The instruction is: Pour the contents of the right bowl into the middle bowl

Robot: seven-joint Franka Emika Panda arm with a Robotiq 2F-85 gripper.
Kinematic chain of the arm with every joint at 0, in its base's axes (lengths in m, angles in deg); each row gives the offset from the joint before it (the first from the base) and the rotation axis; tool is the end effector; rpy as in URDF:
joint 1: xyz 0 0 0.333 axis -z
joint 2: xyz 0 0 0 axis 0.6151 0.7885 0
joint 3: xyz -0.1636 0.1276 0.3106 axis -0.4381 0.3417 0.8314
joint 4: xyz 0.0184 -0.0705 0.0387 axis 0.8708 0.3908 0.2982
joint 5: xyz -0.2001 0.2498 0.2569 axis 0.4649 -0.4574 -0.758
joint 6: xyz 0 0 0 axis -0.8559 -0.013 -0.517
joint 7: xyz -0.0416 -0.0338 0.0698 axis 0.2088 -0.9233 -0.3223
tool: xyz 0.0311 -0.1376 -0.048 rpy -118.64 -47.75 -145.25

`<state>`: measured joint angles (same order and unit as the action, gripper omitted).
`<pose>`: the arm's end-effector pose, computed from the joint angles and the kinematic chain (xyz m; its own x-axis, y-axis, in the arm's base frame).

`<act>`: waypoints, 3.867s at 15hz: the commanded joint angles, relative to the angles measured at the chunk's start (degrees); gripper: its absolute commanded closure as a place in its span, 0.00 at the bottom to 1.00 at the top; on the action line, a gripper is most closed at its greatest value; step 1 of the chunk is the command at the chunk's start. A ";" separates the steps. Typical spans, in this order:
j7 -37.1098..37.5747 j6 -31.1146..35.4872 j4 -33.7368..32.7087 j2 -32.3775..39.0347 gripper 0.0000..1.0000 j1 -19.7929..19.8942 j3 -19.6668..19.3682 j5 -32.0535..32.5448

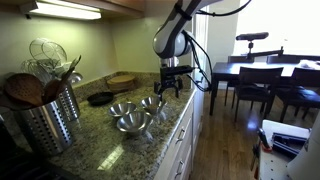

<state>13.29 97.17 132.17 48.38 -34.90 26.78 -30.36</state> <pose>0.5794 -0.0853 0.2751 0.8557 -0.5164 -0.0334 -0.5172 -0.8555 -0.0247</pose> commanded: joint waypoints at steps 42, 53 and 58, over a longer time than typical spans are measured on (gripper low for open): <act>0.83 0.42 -3.18 -0.09 0.92 -0.62 -0.30 -1.31; 2.66 -2.06 -3.05 -6.37 0.91 -1.14 -0.26 4.48; 3.01 -2.82 -3.92 -6.94 0.92 -2.34 0.94 4.68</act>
<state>13.91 96.18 127.72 43.84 -36.15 27.35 -27.27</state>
